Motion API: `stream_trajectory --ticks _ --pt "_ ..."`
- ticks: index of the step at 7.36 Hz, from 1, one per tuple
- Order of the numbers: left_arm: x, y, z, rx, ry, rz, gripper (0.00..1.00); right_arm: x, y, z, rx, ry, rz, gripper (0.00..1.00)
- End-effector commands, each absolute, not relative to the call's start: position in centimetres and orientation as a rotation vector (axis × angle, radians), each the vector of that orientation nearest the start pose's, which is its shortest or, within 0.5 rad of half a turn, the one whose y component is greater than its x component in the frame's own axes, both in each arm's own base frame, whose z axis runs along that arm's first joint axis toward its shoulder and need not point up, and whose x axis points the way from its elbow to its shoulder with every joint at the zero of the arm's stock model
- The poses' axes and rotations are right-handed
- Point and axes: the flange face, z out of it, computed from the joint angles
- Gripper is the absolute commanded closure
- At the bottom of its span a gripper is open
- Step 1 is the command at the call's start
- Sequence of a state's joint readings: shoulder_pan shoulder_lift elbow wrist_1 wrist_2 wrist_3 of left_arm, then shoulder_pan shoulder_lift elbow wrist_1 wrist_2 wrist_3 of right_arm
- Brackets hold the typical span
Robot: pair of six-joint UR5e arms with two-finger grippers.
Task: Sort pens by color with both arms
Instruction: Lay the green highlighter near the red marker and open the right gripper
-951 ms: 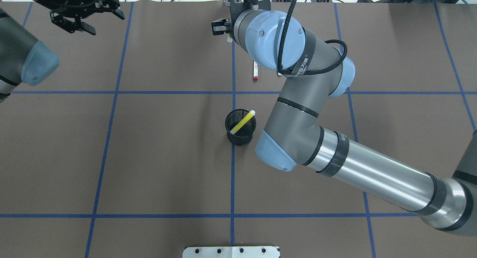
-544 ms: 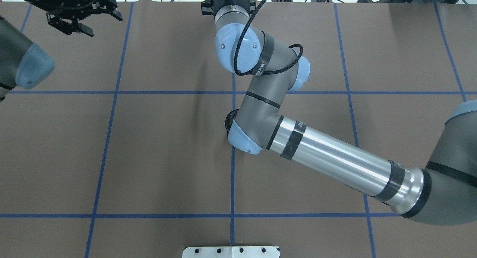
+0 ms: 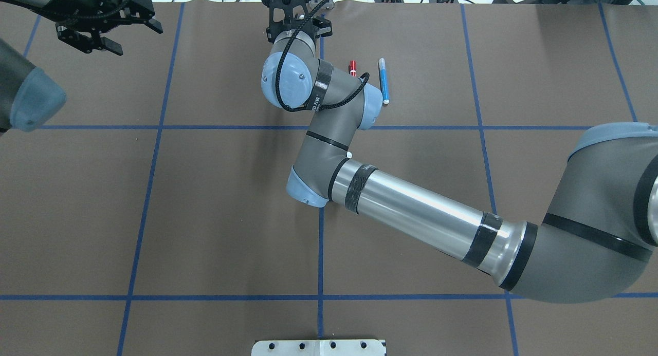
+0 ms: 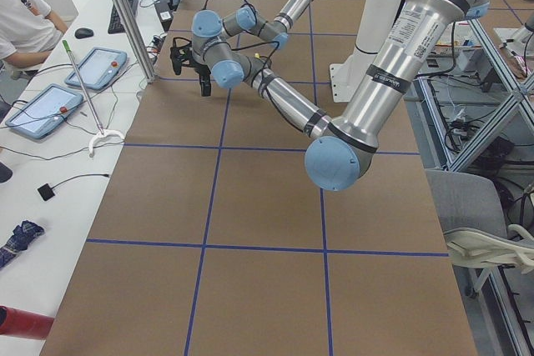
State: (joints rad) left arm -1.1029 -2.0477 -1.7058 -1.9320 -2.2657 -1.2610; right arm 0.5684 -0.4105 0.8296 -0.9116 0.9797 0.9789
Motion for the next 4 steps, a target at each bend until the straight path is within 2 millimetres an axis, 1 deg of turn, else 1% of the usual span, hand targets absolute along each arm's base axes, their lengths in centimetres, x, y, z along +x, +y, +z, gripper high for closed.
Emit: stream_trajectory --ticks 1,2,3,4 --pt "22.4 -59.7 27.5 0.120 1.125 -0.369 0.01 -65.5 -60.8 14.0 1.003 -0.571 0.223 1.00" --pt "22.4 -59.8 27.5 0.122 1.125 -0.370 0.01 -65.5 -59.8 13.7 0.983 -0.617 0.195 1.00" --pt "22.4 -59.8 27.5 0.122 1.125 -0.370 0.01 -64.1 -58.2 16.0 0.992 -0.629 0.163 1.00" --pt "22.4 -59.7 27.2 0.124 1.128 -0.369 0.01 -64.0 -57.8 16.0 0.996 -0.631 0.139 0.58"
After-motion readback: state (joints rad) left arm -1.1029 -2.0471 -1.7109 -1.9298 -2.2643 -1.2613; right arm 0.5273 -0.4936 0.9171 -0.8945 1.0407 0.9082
